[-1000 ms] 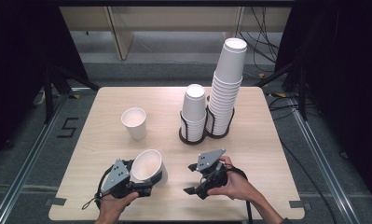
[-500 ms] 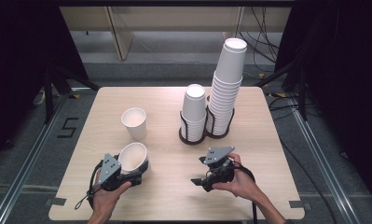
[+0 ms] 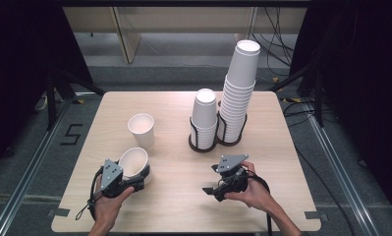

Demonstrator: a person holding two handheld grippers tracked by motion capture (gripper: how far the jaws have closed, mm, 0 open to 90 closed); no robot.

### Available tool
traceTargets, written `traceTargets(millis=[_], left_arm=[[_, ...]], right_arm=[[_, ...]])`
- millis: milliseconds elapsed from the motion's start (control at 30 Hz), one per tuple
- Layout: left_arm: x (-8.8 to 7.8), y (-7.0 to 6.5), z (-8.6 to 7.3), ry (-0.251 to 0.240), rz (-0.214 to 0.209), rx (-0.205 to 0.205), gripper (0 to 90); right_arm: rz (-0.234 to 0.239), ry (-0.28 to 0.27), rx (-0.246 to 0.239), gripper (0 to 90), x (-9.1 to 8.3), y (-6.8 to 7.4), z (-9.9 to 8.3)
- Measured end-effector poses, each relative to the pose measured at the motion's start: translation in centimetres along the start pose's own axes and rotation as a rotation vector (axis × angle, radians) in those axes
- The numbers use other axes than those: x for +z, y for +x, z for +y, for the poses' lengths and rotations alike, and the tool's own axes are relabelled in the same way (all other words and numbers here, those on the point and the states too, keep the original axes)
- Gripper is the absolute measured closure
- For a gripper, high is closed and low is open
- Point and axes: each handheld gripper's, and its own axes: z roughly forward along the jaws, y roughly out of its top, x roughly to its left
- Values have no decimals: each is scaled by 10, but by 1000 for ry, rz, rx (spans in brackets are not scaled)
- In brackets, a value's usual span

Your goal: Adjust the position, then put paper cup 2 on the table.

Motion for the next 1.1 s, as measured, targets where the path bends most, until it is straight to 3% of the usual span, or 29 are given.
traceTargets(millis=[267, 367, 567, 933, 1100], left_arm=[[5, 9, -2, 6, 33, -9, 156], [7, 11, -2, 11, 36, -5, 155], [16, 17, 0, 14, 51, 5, 154], [33, 42, 1, 4, 113, 9, 154], [35, 42, -1, 38, 114, 24, 153]], right_arm=[[-23, 3, 16, 172, -1, -3, -2], [-36, 10, 42, 172, -2, -4, -4], [-38, 9, 39, 172, -4, -5, -4], [-44, 20, 38, 173, -2, -9, -8], [-47, 17, 52, 174, -2, -9, -8]])
